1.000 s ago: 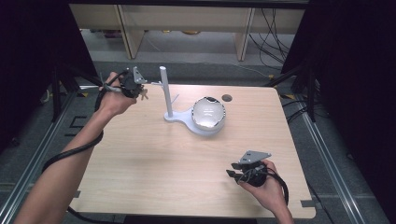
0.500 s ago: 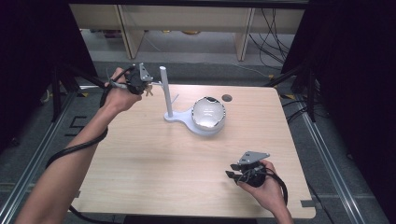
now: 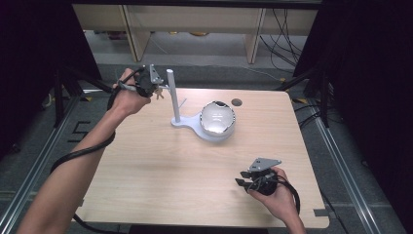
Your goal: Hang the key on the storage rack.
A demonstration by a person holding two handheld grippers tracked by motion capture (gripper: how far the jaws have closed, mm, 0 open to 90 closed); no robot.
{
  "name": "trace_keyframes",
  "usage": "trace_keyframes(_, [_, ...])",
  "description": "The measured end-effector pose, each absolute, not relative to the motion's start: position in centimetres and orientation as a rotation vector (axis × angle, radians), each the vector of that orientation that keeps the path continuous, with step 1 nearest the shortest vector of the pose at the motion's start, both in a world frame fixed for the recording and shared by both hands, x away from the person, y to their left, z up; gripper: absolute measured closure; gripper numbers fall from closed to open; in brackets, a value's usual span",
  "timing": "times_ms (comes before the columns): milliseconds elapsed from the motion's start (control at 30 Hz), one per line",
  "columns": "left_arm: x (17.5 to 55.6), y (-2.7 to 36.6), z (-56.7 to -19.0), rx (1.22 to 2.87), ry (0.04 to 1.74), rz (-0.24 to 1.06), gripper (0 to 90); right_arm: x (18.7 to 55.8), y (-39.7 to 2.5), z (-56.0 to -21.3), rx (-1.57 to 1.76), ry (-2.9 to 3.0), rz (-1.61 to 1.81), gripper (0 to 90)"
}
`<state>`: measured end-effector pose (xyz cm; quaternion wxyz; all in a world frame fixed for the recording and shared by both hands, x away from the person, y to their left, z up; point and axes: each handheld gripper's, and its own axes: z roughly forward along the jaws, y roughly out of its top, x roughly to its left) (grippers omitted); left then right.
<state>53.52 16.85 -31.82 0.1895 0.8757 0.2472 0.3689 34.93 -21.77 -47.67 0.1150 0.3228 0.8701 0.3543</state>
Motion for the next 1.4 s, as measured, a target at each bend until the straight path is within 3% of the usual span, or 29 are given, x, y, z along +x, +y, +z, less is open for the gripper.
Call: trace_keyframes(1400, [54.07, 15.88, -31.61, 2.537, 0.615, 1.079, 85.2, 35.06, -21.72, -48.09, 0.935, 2.562, 1.034, 65.4])
